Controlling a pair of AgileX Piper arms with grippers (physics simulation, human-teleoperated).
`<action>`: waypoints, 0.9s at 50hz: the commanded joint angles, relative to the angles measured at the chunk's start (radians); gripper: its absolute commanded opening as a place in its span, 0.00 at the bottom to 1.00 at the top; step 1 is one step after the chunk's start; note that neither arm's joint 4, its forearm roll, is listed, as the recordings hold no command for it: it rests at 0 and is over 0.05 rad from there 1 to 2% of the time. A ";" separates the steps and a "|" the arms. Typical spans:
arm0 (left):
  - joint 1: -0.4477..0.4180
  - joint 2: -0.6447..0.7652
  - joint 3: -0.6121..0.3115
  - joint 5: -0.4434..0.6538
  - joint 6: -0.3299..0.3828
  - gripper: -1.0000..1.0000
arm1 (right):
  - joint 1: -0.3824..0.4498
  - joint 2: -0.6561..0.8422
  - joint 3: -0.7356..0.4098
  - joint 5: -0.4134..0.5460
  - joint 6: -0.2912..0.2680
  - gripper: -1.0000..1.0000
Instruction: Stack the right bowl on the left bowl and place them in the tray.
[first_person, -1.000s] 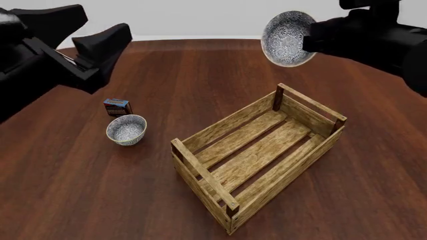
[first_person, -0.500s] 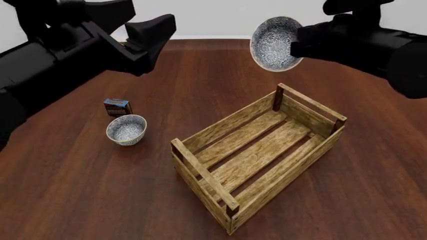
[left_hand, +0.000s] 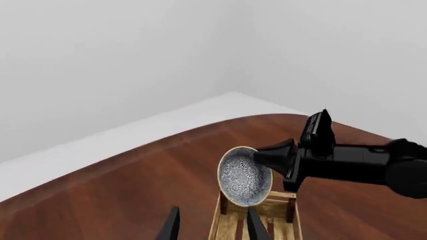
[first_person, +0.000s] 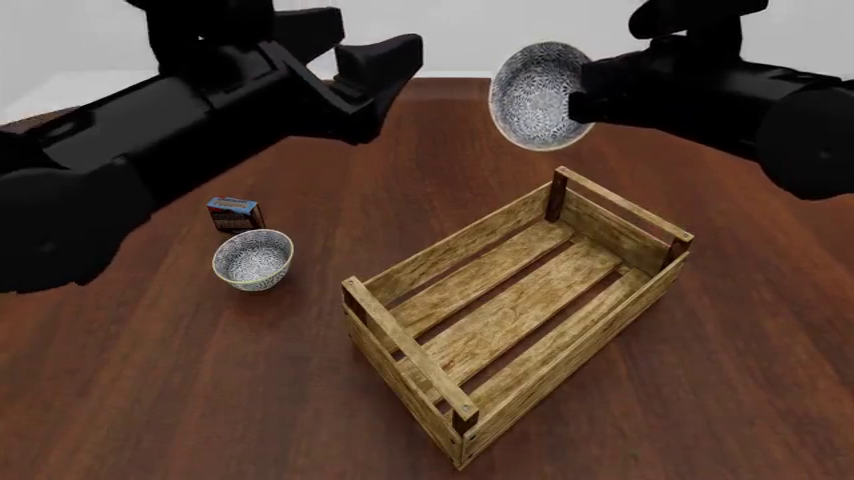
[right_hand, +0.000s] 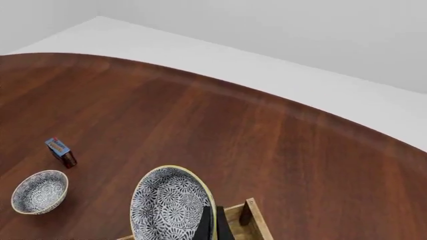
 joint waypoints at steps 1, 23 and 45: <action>-0.010 0.075 -0.043 -0.017 -0.017 1.00 | 0.005 -0.007 -0.003 0.001 0.000 0.00; 0.012 0.207 -0.129 -0.037 -0.040 1.00 | 0.022 -0.003 0.002 0.006 -0.002 0.00; 0.026 0.342 -0.205 -0.054 -0.072 1.00 | 0.041 0.005 0.005 0.009 0.000 0.00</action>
